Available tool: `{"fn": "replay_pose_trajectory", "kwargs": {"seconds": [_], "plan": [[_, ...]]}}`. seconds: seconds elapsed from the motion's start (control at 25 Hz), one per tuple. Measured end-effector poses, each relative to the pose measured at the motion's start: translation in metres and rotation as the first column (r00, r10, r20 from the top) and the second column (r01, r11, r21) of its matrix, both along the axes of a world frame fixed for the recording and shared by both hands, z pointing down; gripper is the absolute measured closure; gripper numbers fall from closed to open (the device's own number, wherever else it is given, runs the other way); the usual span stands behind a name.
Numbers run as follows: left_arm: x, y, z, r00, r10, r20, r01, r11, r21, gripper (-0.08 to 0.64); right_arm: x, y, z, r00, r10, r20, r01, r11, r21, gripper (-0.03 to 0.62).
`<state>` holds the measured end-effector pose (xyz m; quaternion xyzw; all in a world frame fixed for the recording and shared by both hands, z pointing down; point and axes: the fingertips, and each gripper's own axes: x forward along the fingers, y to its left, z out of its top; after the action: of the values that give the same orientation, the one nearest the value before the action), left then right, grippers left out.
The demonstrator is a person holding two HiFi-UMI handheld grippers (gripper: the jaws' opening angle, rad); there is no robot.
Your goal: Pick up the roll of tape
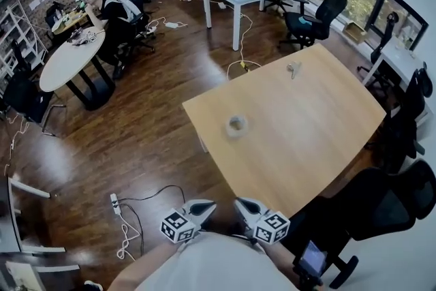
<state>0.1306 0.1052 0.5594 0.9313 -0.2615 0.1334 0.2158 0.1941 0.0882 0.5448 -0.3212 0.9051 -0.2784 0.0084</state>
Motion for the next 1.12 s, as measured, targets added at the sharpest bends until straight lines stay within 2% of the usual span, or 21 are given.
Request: {"fn": "replay_pose_trajectory", "kwargs": {"seconds": [0.2,0.4,0.72,0.96,1.12], "plan": [[0.004,-0.013,0.009,0.999,0.05,-0.021,-0.051,0.998,-0.042,0.554,0.002,-0.012,0.005,0.998,0.053,-0.027,-0.054,0.998,-0.032,0.586],[-0.004,-0.056,0.002,0.995,0.083,-0.052,-0.085,0.996,-0.031,0.554,-0.004,-0.038,0.002,0.992,0.097,-0.075,-0.099,0.995,-0.032,0.586],[-0.047,-0.105,0.004,0.988,0.112,-0.106,-0.118,0.992,-0.043,0.554,-0.048,-0.085,-0.006,0.977,0.131,-0.17,-0.137,0.99,-0.024,0.586],[-0.098,-0.135,0.008,0.987,0.117,-0.108,-0.122,0.991,-0.045,0.554,-0.092,-0.109,-0.002,0.967,0.144,-0.21,-0.151,0.988,-0.017,0.586],[-0.117,-0.143,0.017,0.985,0.136,-0.106,-0.143,0.988,-0.063,0.554,-0.107,-0.11,0.004,0.962,0.149,-0.227,-0.161,0.986,-0.033,0.586]]}}
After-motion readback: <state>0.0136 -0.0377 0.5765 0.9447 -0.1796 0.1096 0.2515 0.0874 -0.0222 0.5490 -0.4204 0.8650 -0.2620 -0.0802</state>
